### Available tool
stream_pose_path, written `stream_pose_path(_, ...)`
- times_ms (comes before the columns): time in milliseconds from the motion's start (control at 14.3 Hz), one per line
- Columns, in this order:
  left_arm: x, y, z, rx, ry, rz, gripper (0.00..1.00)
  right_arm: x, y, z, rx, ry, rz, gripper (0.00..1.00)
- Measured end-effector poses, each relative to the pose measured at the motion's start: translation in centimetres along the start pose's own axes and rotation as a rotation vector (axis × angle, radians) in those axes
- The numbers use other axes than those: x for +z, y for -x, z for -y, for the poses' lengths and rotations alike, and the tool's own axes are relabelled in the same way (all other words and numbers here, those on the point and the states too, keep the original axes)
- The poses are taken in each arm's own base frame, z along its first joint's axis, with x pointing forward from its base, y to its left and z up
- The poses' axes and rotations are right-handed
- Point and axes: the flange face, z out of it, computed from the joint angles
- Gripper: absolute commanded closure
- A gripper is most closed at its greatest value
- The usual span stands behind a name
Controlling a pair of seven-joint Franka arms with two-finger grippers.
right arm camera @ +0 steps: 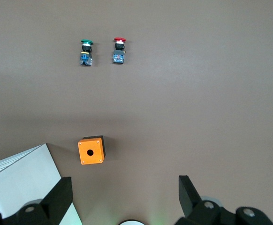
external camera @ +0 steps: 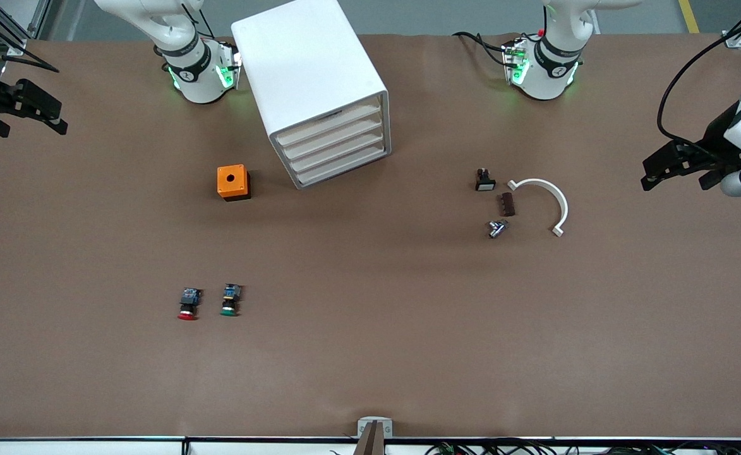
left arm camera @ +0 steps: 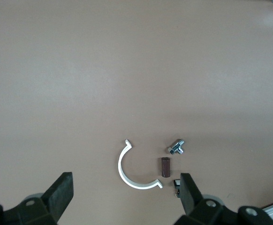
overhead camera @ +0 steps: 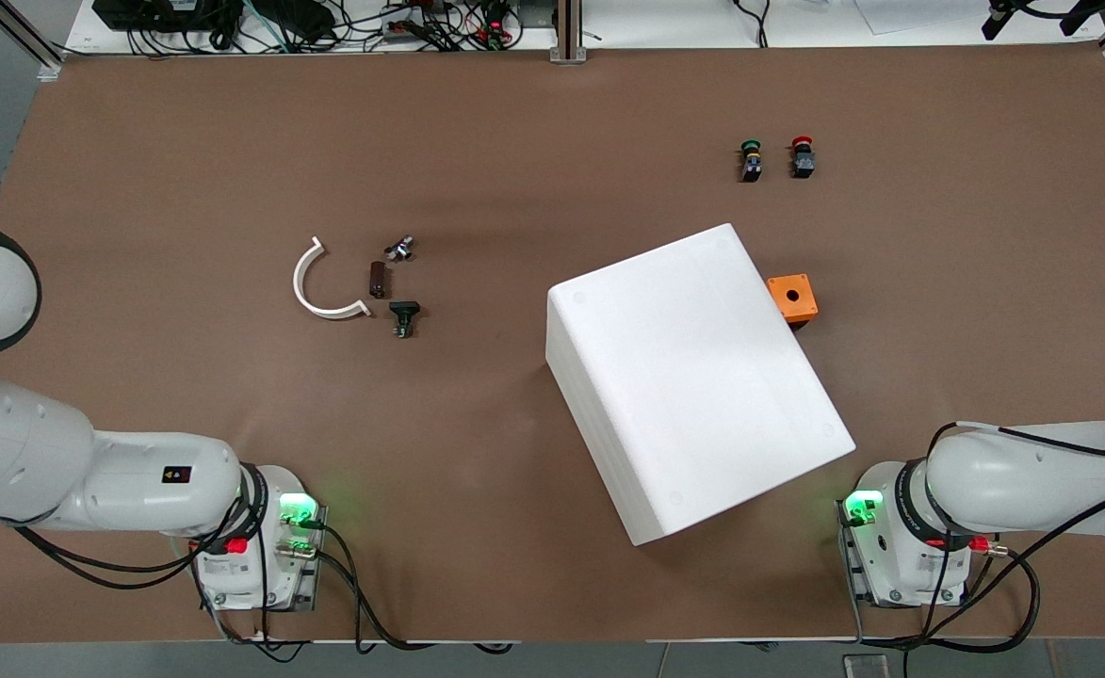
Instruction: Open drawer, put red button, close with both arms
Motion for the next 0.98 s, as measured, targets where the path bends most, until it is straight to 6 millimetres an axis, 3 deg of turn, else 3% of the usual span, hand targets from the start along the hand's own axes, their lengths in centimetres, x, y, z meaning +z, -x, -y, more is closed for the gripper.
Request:
stream_pose_path(631, 0.9, -0.1, 1.1, -0.018, -0.004, 0.032, 0.00, 0.0, 0.0, -0.1, 0.003, 0.000, 0.000, 0.00)
stream_pose_path(981, 5.2, -1.6, 1.9, -0.033, -0.006, 0.110, 0.00, 0.0, 0.0, -0.3, 0.005, -0.001, 0.000, 0.00)
